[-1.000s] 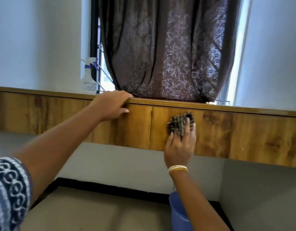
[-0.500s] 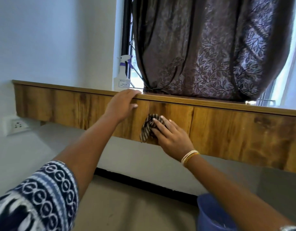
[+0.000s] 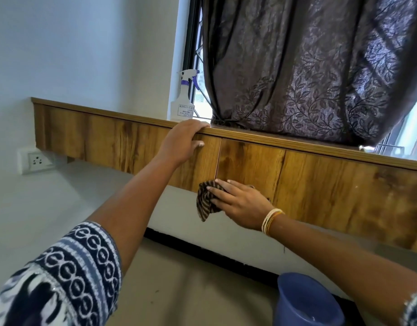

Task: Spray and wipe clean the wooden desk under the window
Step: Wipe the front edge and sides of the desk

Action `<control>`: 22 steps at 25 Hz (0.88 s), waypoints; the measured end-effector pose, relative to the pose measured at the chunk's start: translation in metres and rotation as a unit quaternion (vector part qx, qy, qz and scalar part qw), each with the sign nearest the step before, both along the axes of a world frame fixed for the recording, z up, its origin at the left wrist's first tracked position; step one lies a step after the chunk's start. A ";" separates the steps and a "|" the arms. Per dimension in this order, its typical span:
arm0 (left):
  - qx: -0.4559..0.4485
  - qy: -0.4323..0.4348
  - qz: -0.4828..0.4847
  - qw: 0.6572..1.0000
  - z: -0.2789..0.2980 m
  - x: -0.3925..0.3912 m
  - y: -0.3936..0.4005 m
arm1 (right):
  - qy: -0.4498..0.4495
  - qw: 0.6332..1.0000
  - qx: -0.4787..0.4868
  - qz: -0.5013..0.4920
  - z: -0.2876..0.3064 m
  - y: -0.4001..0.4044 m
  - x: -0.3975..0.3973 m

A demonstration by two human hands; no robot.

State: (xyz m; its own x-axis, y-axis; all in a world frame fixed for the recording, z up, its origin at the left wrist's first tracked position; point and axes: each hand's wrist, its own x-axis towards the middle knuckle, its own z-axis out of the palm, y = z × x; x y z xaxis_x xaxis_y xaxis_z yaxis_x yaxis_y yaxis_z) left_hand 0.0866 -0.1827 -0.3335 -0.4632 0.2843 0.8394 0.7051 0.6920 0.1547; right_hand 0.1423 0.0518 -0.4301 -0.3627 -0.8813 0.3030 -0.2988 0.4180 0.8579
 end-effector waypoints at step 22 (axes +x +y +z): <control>-0.036 0.069 0.060 0.995 0.000 0.000 -0.024 | 0.226 0.925 -0.306 0.027 0.076 -0.045 -0.028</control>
